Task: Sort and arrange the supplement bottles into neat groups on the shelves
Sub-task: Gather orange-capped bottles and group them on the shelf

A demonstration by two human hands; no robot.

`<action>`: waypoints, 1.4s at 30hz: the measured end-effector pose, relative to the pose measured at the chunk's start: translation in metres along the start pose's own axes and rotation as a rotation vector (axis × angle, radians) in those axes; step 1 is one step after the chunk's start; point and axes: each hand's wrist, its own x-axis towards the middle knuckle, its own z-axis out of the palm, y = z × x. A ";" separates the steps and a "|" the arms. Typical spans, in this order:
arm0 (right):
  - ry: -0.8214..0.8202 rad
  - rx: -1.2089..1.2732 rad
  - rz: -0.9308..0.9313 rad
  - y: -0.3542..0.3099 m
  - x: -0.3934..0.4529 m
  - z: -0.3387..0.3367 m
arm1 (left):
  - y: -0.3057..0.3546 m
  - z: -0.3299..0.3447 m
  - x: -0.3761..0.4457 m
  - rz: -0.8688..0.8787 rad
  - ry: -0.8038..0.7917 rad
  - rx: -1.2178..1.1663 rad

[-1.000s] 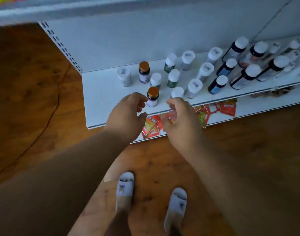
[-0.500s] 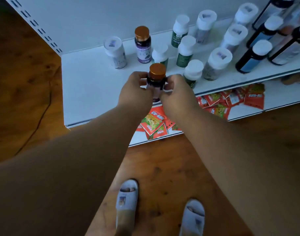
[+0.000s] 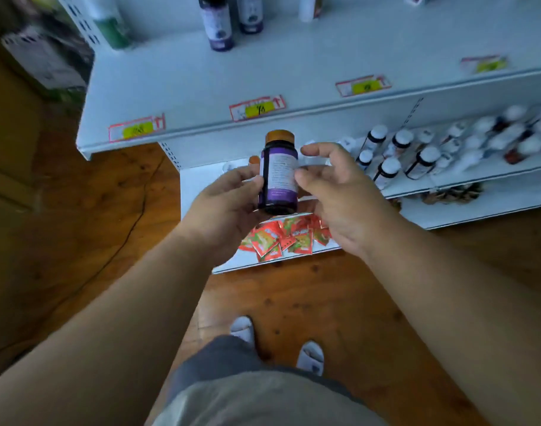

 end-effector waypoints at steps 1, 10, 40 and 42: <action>-0.010 -0.002 -0.024 -0.014 -0.001 -0.001 | 0.014 0.006 -0.002 0.026 -0.026 0.010; 0.024 -0.144 -0.143 -0.085 0.040 0.005 | 0.089 0.022 0.035 0.159 -0.178 0.340; -0.016 -0.741 -0.426 -0.078 0.310 0.006 | 0.136 0.039 0.244 0.153 0.765 1.190; 0.021 -0.764 -0.393 -0.080 0.300 0.005 | 0.135 0.037 0.232 0.190 0.712 1.187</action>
